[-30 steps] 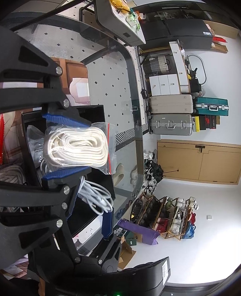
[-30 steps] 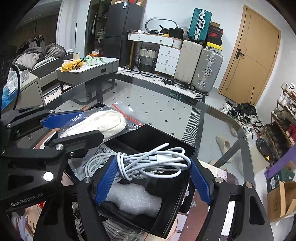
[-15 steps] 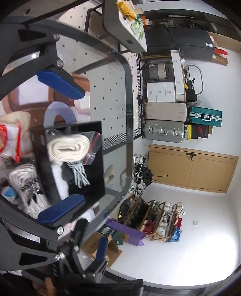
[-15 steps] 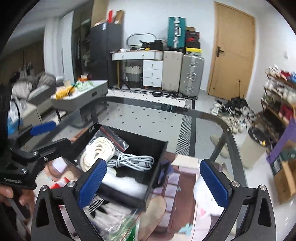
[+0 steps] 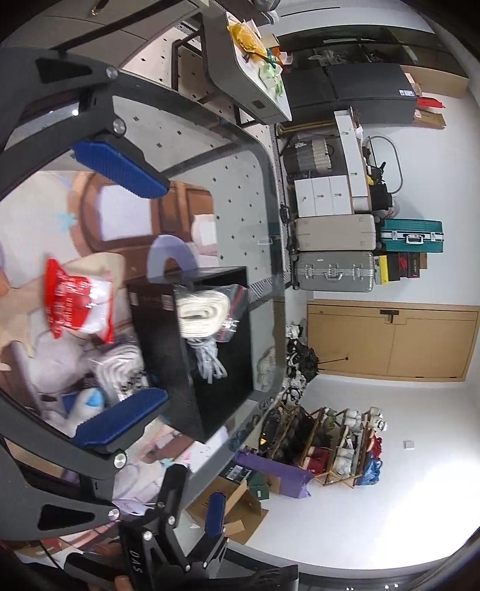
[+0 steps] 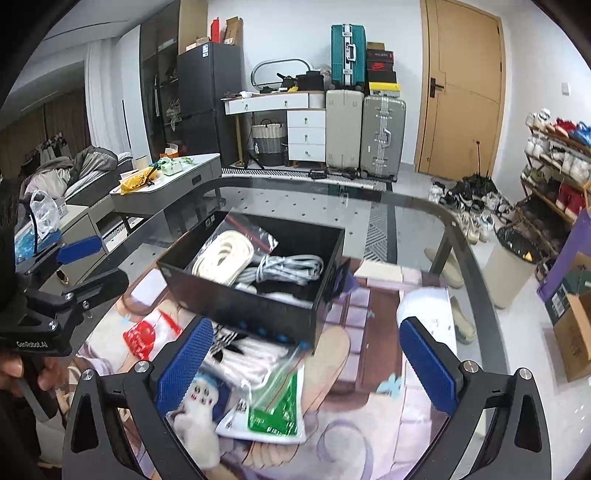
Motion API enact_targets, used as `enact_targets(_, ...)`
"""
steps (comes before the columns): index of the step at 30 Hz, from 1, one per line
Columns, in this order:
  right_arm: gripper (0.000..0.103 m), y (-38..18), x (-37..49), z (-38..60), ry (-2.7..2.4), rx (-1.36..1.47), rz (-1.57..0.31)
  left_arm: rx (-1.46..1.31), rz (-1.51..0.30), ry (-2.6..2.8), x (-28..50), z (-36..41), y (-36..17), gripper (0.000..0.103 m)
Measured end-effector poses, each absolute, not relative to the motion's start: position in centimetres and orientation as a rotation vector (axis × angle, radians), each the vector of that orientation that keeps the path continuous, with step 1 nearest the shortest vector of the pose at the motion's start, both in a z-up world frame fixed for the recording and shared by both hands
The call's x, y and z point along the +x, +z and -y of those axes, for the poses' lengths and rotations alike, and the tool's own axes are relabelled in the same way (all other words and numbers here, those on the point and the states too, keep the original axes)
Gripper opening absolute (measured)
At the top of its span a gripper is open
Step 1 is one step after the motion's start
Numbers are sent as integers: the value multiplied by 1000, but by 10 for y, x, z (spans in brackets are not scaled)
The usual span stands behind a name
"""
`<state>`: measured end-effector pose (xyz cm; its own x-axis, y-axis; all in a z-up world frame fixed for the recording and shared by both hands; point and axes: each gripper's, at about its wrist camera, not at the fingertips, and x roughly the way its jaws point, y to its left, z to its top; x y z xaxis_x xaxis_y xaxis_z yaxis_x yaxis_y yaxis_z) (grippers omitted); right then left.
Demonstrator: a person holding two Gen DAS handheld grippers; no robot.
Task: Organize soft objects
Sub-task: 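Open both tools to drop the bagged rope and cable into the box, then move both tools back toward the remaining items beside the box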
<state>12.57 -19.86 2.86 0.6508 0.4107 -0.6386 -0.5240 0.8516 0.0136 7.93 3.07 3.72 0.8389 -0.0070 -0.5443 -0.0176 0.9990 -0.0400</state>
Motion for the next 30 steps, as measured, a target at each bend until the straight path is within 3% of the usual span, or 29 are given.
enact_targets(30, 102, -27, 132, 202, 566, -196, -879, -46, -746, 19, 72, -36, -19, 103)
